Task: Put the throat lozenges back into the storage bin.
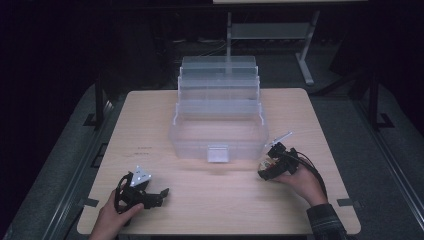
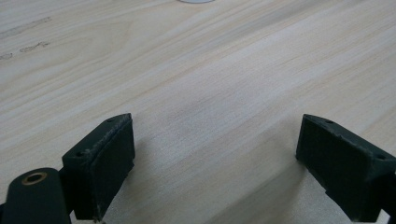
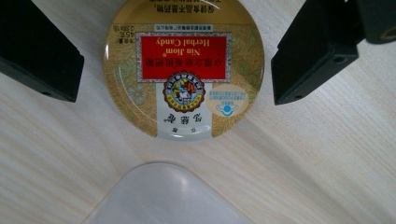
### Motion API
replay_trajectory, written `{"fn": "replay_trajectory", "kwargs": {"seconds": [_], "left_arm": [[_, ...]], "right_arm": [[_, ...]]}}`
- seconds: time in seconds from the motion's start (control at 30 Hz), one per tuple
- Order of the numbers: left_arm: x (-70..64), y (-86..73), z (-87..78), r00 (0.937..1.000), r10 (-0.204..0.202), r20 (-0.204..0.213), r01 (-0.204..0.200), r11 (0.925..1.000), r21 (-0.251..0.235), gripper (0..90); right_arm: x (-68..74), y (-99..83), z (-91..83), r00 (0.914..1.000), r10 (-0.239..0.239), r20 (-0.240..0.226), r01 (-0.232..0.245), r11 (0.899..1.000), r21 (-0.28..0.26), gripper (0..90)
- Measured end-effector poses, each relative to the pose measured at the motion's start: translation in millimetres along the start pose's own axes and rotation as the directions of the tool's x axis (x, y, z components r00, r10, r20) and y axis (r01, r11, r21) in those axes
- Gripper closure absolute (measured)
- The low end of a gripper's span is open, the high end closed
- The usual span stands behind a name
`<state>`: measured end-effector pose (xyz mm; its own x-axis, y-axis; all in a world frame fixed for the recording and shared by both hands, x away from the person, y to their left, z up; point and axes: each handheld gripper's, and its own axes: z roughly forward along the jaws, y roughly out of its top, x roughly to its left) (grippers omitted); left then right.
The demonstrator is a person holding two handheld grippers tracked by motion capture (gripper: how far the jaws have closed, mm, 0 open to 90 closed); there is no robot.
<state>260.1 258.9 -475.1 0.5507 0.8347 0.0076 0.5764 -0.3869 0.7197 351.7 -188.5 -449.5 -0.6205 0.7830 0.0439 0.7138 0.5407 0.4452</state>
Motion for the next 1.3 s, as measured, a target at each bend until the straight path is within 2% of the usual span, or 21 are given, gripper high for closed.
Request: {"fn": "replay_trajectory", "kwargs": {"seconds": [0.67, 0.7, 0.77, 1.07, 1.3], "left_arm": [[0.0, 0.0, 0.0, 1.0000, 0.000, 0.000, 0.000, 1.0000, 0.000, 10.7], [0.0, 0.0, -0.1, 1.0000, 0.000, 0.000, 0.000, 1.0000, 0.001, 10.7], [0.0, 0.0, -0.1, 1.0000, 0.000, 0.000, 0.000, 1.0000, 0.001, 10.7], [0.0, 0.0, 0.0, 1.0000, 0.000, 0.000, 0.000, 1.0000, 0.000, 10.7], [0.1, 0.0, -0.1, 1.0000, 0.001, 0.000, -0.001, 1.0000, 0.001, 10.7]], "right_arm": [[2.2, -1.1, 4.6, 0.9996, -0.026, 0.005, 0.026, 0.999, 0.021, 6.4], [2.2, -1.2, 4.6, 0.9996, -0.028, 0.005, 0.028, 0.999, 0.024, 10.4], [2.6, -1.4, 4.3, 0.9996, -0.028, 0.007, 0.028, 0.999, 0.024, 12.0], [3.7, -1.7, 5.0, 0.9996, -0.029, 0.005, 0.029, 0.999, 0.037, 14.0], [4.8, -1.9, 3.9, 0.9992, -0.038, 0.007, 0.038, 0.999, 0.035, 18.9]]}}
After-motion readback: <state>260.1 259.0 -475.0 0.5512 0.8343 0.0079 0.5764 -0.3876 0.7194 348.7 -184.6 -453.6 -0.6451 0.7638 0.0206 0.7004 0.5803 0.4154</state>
